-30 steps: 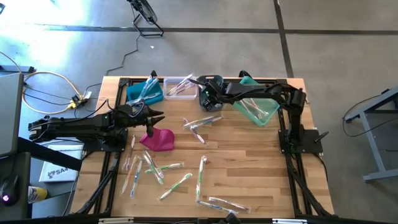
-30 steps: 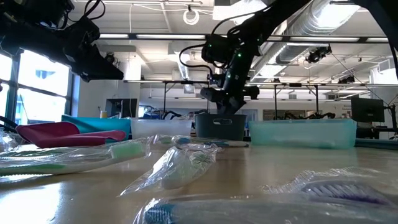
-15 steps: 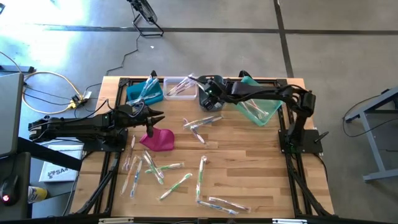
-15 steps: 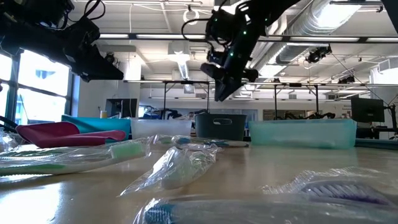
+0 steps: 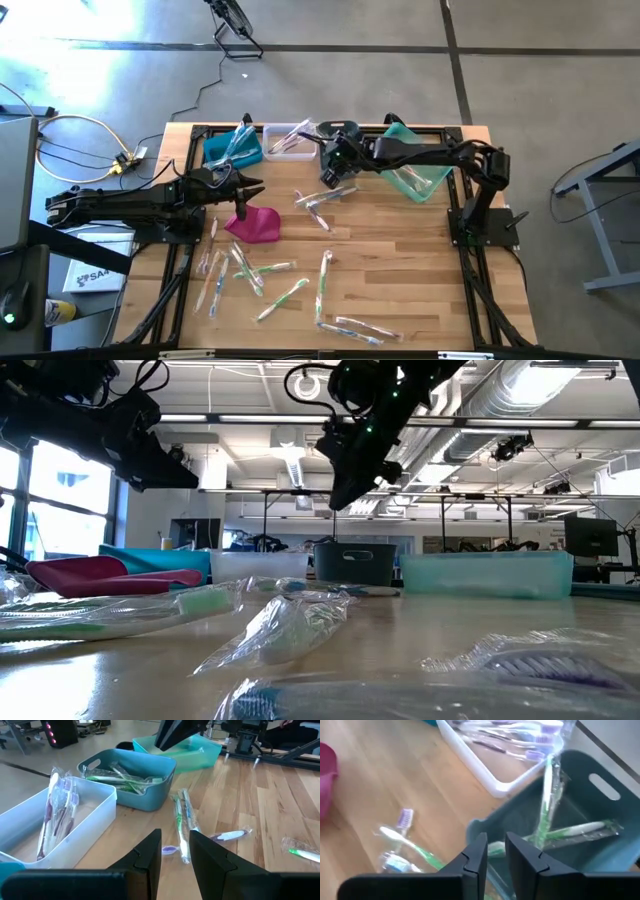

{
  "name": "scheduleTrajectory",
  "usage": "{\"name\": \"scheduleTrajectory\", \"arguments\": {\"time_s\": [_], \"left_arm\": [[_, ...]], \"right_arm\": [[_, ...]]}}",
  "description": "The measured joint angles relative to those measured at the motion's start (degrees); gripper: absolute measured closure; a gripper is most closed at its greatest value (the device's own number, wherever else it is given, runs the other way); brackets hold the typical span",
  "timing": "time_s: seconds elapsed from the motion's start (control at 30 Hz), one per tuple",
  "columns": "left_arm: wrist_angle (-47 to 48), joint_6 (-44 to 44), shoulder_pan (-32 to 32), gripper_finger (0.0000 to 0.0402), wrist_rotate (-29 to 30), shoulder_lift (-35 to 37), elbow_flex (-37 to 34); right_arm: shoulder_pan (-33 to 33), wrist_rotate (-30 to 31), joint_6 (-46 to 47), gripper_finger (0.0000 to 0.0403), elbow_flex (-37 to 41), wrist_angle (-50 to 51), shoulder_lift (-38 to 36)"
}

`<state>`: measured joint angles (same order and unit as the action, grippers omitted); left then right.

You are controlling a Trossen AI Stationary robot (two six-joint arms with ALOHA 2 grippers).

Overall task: Pick & Place Toothbrushes
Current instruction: Put the violet toothbrush into the white bin

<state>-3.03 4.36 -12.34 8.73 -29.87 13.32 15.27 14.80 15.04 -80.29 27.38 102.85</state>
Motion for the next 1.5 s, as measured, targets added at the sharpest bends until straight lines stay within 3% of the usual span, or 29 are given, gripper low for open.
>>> {"name": "scheduleTrajectory", "arguments": {"time_s": [0.47,0.73,1.07,1.23,1.5], "left_arm": [[0.2,0.3,0.0,0.0307,-0.1,0.0,0.0],[0.5,0.3,0.0,0.0307,-0.3,0.0,0.0],[0.6,0.2,0.0,0.0307,-0.2,0.0,0.0],[0.6,0.2,0.0,0.0307,-0.2,0.0,0.0],[4.2,2.0,0.0,0.0307,-0.4,0.0,0.0]], "right_arm": [[-9.0,2.9,3.5,0.0365,0.0,-0.4,-0.9],[-13.8,4.8,10.9,0.0365,0.0,9.0,-4.5],[-22.6,13.8,18.2,0.0365,0.0,19.1,-9.4],[-27.6,11.9,18.4,0.0365,0.0,21.7,-10.3],[-37.5,-0.4,18.3,0.0365,0.0,21.7,-10.3]]}}
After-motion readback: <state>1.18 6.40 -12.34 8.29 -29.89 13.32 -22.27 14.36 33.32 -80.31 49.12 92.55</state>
